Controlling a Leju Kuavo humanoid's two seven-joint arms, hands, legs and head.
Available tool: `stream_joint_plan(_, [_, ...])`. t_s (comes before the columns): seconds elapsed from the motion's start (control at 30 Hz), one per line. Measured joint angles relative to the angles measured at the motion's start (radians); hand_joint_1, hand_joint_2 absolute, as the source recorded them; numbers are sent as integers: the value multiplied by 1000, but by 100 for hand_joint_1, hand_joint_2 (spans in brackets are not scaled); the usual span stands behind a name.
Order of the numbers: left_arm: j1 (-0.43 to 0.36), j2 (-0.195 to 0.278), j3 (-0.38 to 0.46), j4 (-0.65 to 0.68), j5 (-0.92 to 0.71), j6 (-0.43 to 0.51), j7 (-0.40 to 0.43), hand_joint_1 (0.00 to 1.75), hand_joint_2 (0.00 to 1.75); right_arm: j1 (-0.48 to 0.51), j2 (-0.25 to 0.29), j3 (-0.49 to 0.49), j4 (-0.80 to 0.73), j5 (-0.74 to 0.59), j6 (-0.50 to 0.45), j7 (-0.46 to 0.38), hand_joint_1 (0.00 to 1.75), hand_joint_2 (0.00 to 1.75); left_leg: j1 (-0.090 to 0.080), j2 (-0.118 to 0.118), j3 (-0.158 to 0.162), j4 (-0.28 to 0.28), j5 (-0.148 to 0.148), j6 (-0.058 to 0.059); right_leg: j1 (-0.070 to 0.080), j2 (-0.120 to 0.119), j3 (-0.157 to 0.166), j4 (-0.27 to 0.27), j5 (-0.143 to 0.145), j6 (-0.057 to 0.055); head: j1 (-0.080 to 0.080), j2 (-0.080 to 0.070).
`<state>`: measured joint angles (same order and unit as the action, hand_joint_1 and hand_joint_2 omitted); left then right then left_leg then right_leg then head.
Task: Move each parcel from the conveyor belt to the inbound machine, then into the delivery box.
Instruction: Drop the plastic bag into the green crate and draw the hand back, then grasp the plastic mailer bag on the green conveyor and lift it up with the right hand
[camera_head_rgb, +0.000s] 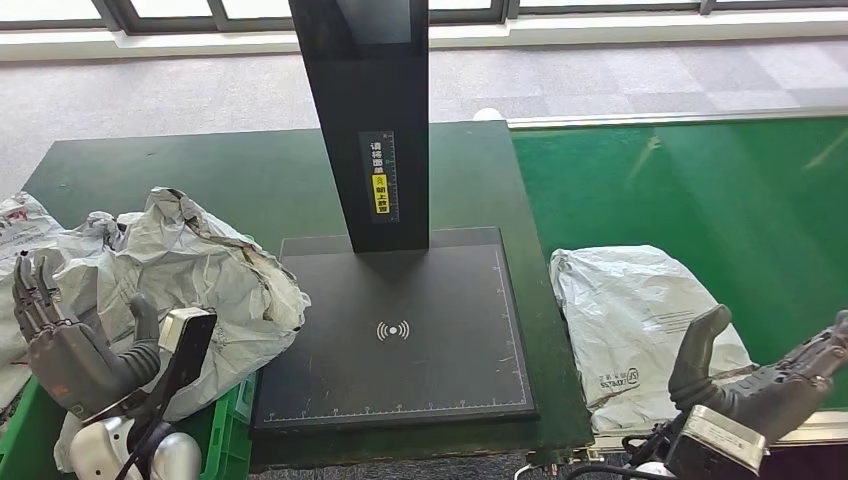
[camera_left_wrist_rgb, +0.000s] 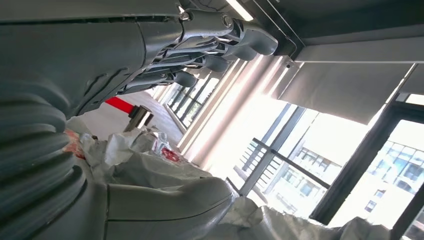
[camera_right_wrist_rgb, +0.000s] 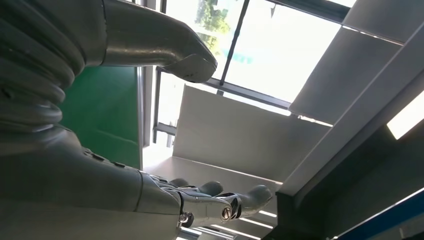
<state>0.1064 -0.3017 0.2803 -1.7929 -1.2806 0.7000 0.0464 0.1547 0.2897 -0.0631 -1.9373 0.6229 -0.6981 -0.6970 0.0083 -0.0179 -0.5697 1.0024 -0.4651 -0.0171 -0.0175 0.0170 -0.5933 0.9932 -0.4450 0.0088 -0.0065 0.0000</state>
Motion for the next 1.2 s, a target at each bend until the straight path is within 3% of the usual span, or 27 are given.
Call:
stream_joint_plan(0.27, [30,-4,-11,-179,326,0,-247,0,175,-2,2,-23,34,-14,0,0,0,175,0,0,0,0,0,0,0,0,1,0,0,0,0,0])
stream_joint_plan(0.43, [38,-6,18,-223,522,0,-396,0,175,-3,3,-55,76,-3,0,0,0,175,0,-1,0,0,0,0,0,-1,1,0,0,0,0,0])
stream_joint_plan(1.0, [45,-9,49,-249,559,0,-426,0,175,-5,4,-79,121,4,0,0,0,175,0,-1,0,0,0,0,0,-1,1,0,0,0,0,0])
stream_joint_plan(1.1, [47,-10,36,-225,749,-1,-563,0,175,-8,4,-101,136,58,0,23,0,175,0,-1,0,0,0,0,0,-1,1,0,0,0,0,0])
stream_joint_plan(1.2, [44,-9,-52,-149,1000,-58,-710,0,175,-37,4,-171,197,194,0,84,0,175,0,-3,0,0,0,1,0,-3,2,-1,0,1,0,0])
